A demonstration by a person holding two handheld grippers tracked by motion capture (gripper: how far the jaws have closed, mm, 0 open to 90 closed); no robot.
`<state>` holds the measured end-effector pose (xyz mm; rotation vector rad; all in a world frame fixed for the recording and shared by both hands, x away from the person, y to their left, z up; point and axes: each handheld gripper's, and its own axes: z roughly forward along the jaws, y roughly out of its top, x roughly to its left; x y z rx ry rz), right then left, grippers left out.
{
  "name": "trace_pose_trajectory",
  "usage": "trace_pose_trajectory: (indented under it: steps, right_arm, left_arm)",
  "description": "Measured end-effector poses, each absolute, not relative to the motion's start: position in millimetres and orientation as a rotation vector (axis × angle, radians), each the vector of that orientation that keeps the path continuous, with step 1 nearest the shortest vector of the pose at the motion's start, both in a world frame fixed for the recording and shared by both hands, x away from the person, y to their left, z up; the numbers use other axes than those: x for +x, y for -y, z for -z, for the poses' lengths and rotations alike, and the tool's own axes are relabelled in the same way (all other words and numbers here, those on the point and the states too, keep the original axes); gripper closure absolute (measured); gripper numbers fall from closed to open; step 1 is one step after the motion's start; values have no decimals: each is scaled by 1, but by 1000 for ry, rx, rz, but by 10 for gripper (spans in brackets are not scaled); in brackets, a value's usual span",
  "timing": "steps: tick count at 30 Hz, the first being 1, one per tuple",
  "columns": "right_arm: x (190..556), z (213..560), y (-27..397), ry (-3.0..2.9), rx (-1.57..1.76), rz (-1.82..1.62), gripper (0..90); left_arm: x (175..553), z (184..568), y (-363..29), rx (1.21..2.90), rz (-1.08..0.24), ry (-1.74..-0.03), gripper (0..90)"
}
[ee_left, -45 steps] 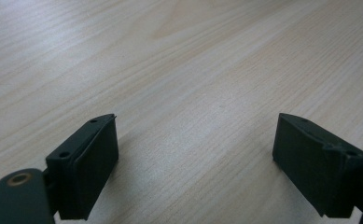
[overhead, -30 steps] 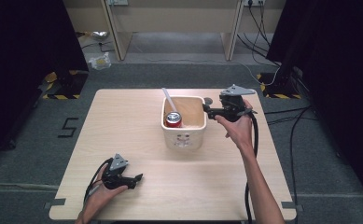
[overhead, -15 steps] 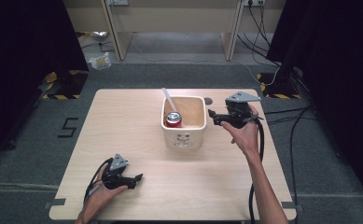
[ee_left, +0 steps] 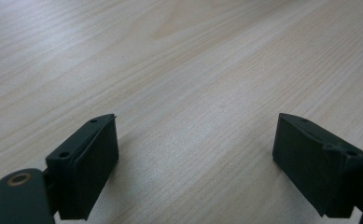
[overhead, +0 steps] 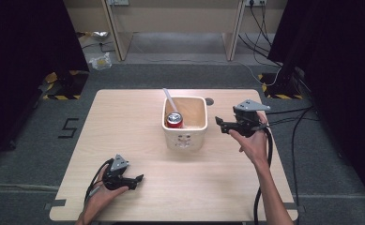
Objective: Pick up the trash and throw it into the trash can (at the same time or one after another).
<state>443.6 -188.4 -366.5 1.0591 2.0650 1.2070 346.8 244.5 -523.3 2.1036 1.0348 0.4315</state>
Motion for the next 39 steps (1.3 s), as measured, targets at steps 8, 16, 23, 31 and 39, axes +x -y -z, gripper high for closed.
trace_pose_trajectory:
  steps: [8,16,23,31,39]
  right_arm:
    - [434,373,196,-2054,1069,-1212,198]
    - [426,379,202,-2045,1069,-1168,196]
    - [418,382,206,-2036,1066,-1180,196]
    - [409,383,211,-2033,1061,-1168,196]
    - [397,388,213,-2043,1049,-1175,196]
  left_arm:
    - [347,523,-244,2104,-431,-1035,135]
    - [347,523,-244,2104,-431,-1034,135]
    - [347,523,-244,2103,-431,-1034,135]
    - [347,523,-244,2103,-431,-1034,135]
    - [347,523,-244,2102,-433,-1034,135]
